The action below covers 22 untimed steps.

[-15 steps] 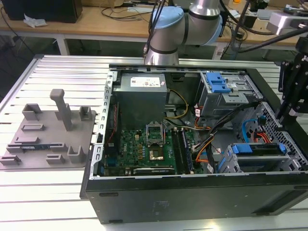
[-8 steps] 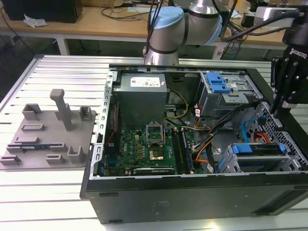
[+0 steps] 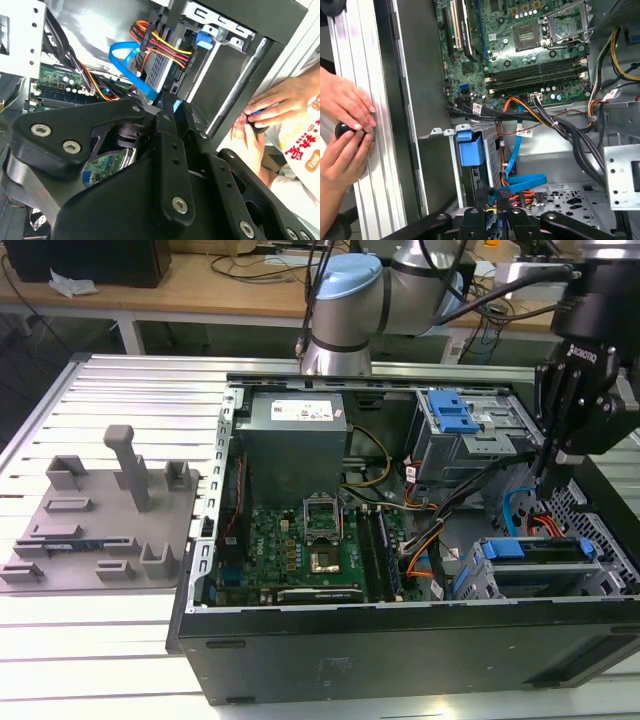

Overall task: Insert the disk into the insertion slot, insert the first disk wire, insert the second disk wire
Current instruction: 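Insert the second disk wire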

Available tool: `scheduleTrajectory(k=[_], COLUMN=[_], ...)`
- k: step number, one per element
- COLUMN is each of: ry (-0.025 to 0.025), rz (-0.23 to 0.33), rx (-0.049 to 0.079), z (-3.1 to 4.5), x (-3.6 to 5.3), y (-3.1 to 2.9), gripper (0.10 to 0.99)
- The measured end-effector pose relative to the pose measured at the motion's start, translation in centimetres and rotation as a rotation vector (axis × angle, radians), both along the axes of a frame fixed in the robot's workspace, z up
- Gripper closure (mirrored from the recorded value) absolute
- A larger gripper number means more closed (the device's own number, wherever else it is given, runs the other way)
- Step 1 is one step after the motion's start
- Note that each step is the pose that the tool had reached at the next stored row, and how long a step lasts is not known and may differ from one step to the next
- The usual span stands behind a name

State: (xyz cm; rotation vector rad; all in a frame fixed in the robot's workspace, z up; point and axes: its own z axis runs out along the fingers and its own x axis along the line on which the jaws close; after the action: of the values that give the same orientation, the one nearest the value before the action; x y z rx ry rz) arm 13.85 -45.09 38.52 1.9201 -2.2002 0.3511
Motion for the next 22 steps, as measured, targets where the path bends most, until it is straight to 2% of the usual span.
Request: scheduleTrajectory(k=[4, 5, 6, 7, 8, 9, 10, 13, 15, 16, 17, 20, 22], ry=[0.0000, 0.0000, 0.0000, 0.0000, 0.0041, 0.0138, 0.0212, 0.0284, 0.0411, 0.0447, 0.0476, 0.0524, 0.0539], rz=[0.000, 0.000, 0.000, 0.000, 0.000, 0.000, 0.000, 0.000, 0.000, 0.000, 0.000, 0.000, 0.000], rx=[-0.011, -0.012, -0.014, -0.017, -0.021, -0.023, -0.023, -0.023, -0.024, -0.024, -0.025, -0.028, -0.030], z=[-0.04, -0.05, -0.05, -0.10, -0.21, -0.28, -0.37, -0.54, -0.75, -0.79, -0.84, -0.88, -0.94], x=[-0.19, -0.21, -0.22, -0.22, -0.19, 0.01, 0.16, 0.27, 0.31, 0.35, 0.42, 0.64, 0.74], y=[0.27, 0.29, 0.31, 0.33, 0.33, 0.33, 0.33, 0.33, 0.32, 0.31, 0.29, 0.28, 0.24], gripper=[0.851, 0.835, 0.773, 0.773, 0.773, 0.773, 0.773, 0.773, 0.773, 0.773, 0.773, 0.773, 0.773])
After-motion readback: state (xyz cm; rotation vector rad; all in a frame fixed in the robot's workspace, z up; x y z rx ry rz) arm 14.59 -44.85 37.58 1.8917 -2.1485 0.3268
